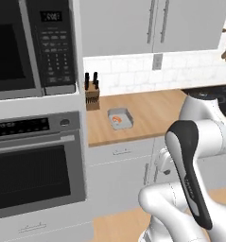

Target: Take the meat container that has the shrimp and place it on the second highest rack of the freezer. Then take the vegetable container that has the squash and bell pepper and place it on the highest rack of the freezer.

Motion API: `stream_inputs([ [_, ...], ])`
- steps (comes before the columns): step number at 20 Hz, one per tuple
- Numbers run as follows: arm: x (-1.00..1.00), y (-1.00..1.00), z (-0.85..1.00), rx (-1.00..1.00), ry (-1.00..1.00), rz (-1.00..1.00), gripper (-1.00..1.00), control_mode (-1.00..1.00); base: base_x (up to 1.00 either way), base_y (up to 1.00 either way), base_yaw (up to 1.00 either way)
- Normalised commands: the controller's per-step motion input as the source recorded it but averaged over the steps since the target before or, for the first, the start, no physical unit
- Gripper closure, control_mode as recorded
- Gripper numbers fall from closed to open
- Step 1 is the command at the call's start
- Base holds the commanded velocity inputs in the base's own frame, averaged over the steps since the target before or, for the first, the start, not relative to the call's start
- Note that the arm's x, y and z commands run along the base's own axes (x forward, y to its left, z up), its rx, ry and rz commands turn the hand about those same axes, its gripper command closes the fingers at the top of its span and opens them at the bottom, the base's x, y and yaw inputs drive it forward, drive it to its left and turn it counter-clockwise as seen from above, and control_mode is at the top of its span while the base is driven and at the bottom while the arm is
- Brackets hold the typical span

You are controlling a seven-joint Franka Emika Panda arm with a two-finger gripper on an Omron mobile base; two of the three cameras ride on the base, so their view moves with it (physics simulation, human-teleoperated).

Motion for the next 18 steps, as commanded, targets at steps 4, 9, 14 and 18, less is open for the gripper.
stream_inputs([
  [4,0.00,0.00,0.00,0.00,0.00,0.00,-1.00,1.00,0.57,-0.65,0.00],
  [9,0.00,0.00,0.00,0.00,0.00,0.00,-1.00,1.00,0.22,-0.29,0.00],
  [14,0.20,0.00,0.00,0.00,0.00,0.00,-1.00,-1.00,0.14,0.00,0.00],
  [18,0.69,0.08,0.00,0.07,0.00,-0.08,-1.00,-1.00,0.00,0.00,0.00],
])
